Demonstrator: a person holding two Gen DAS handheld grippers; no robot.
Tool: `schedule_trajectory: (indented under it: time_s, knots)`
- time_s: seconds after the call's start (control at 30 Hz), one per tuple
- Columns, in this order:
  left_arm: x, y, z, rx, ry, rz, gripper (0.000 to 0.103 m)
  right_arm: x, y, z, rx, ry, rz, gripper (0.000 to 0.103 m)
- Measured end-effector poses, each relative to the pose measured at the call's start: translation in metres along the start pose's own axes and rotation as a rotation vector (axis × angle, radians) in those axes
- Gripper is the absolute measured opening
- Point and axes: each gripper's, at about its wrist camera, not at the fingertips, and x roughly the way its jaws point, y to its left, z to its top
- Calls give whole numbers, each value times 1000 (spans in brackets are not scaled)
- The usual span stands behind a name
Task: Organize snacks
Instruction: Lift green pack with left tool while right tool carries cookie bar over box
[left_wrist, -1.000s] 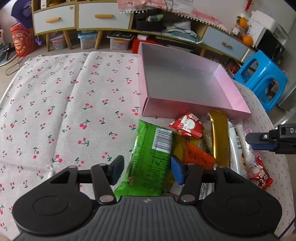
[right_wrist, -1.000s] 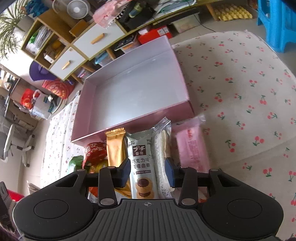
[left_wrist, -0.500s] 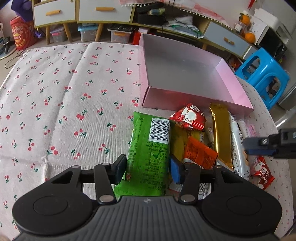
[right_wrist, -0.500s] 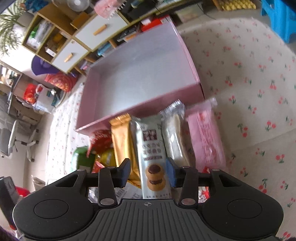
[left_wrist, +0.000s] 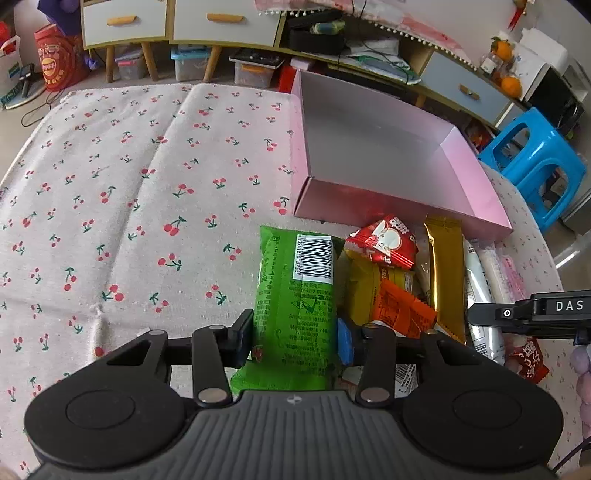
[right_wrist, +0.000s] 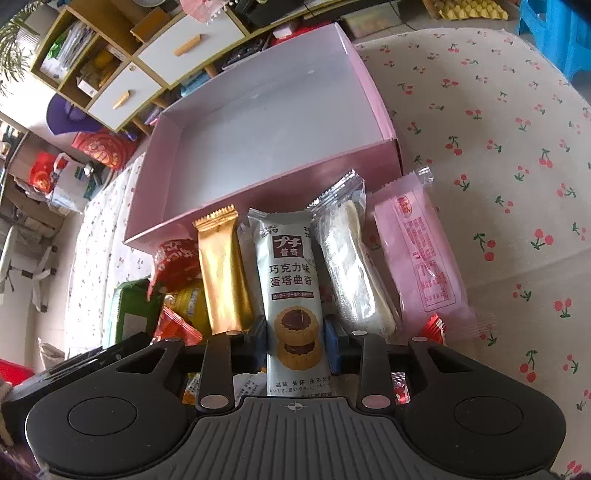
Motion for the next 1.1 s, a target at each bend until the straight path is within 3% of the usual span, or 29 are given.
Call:
schedule_trajectory:
  time_s: [0.5,0.87,1.1]
  knots:
    - [-16,-6,19,-31,-70,-2,41,-37,5,17,31,-85,106,31]
    - [21,-42,77,61,-176,-48,41,-34,0,81,35,-223,94,31]
    - [52,-48,85,121,-268,-73,41,-6,-15,105,10,-327,116,31]
